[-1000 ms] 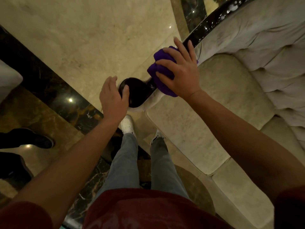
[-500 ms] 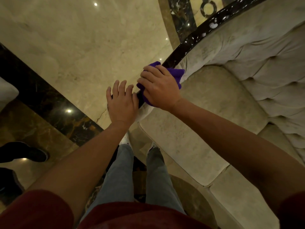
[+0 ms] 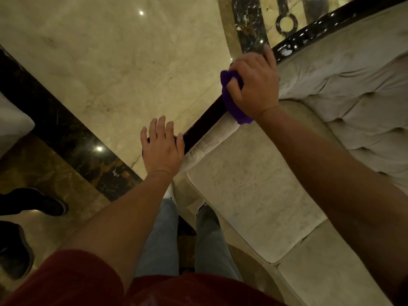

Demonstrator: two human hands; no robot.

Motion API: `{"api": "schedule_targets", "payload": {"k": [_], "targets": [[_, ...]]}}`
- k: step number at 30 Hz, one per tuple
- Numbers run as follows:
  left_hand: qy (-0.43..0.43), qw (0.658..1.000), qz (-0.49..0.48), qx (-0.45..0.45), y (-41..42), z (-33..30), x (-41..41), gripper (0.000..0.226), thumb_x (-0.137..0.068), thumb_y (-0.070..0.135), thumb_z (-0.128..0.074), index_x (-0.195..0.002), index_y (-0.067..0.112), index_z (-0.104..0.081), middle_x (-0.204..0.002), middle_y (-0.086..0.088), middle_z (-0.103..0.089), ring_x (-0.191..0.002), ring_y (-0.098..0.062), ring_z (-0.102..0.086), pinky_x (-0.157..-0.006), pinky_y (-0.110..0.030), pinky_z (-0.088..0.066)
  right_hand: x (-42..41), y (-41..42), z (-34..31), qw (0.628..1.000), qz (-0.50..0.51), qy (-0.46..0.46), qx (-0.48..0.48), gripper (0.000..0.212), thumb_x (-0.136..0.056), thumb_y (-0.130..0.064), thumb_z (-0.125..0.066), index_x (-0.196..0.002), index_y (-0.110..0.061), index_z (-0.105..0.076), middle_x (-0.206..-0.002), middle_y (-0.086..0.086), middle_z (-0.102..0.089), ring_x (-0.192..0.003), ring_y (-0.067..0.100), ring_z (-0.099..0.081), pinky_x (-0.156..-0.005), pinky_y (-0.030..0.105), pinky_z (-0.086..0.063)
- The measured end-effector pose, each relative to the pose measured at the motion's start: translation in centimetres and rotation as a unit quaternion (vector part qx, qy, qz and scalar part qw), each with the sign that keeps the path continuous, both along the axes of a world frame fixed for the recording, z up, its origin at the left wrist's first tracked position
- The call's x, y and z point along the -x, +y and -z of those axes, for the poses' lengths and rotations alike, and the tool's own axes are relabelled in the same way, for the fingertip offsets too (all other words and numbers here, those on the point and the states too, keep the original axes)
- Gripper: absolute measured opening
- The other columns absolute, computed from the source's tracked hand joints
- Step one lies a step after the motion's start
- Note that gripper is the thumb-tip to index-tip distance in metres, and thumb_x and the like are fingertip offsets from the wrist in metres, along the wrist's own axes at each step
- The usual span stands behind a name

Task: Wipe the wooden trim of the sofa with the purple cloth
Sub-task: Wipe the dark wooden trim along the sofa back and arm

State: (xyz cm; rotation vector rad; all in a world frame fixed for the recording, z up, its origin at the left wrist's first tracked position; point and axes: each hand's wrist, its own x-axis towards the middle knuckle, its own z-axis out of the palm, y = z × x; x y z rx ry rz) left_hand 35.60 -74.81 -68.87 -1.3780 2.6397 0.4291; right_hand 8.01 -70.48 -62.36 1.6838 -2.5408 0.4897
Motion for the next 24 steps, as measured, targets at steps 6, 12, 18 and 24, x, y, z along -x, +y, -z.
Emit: {"api": "schedule_targets", "payload": {"k": [6,12,18,24], "targets": [[0.061,0.998,0.0,-0.03,-0.7,-1.7,0.4,0.065,-0.107,0.05,-0.028,-0.151,0.005,-0.043,-0.167,-0.018,-0.032,-0.156,-0.036,-0.027,-0.125,-0.059,-0.019,-0.3,-0.9,-0.4,0.995,0.099,-0.016,-0.015,0.037,-0.097,-0.032,-0.05,-0.119,-0.013,-0.074,-0.13,0.009,-0.071,-0.135,0.031,-0.058,-0.126,0.057,-0.023],[0.209,0.97,-0.087,-0.088,-0.7,-5.1,9.0,0.058,-0.108,0.04,-0.037,-0.153,0.005,-0.041,-0.167,-0.017,-0.031,-0.154,-0.033,-0.031,-0.124,-0.051,-0.027,-3.0,0.5,-0.6,0.998,0.065,-0.023,0.013,0.042,-0.1,-0.015,-0.051,-0.139,-0.009,-0.065,-0.148,0.014,-0.061,-0.148,0.036,-0.046,-0.126,0.06,-0.024],[0.175,0.965,-0.179,-0.081,0.7,-4.2,14.4,0.051,-0.109,0.038,-0.041,-0.147,0.004,-0.048,-0.16,-0.018,-0.043,-0.142,-0.036,-0.047,-0.111,-0.05,-0.042,-1.1,1.0,1.0,0.994,0.031,-0.084,0.069,0.023,-0.093,-0.027,-0.06,-0.097,-0.01,-0.076,-0.11,0.006,-0.075,-0.124,0.029,-0.063,-0.121,0.055,-0.03],[0.148,0.97,-0.188,-0.039,1.1,-3.9,15.0,0.045,-0.108,0.033,-0.043,-0.138,0.002,-0.056,-0.149,-0.02,-0.053,-0.131,-0.041,-0.055,-0.104,-0.053,-0.044,1.6,0.3,0.9,0.994,0.006,-0.087,0.071,0.014,-0.09,-0.023,-0.072,-0.089,-0.009,-0.073,-0.102,0.007,-0.075,-0.113,0.029,-0.066,-0.117,0.052,-0.036]]}}
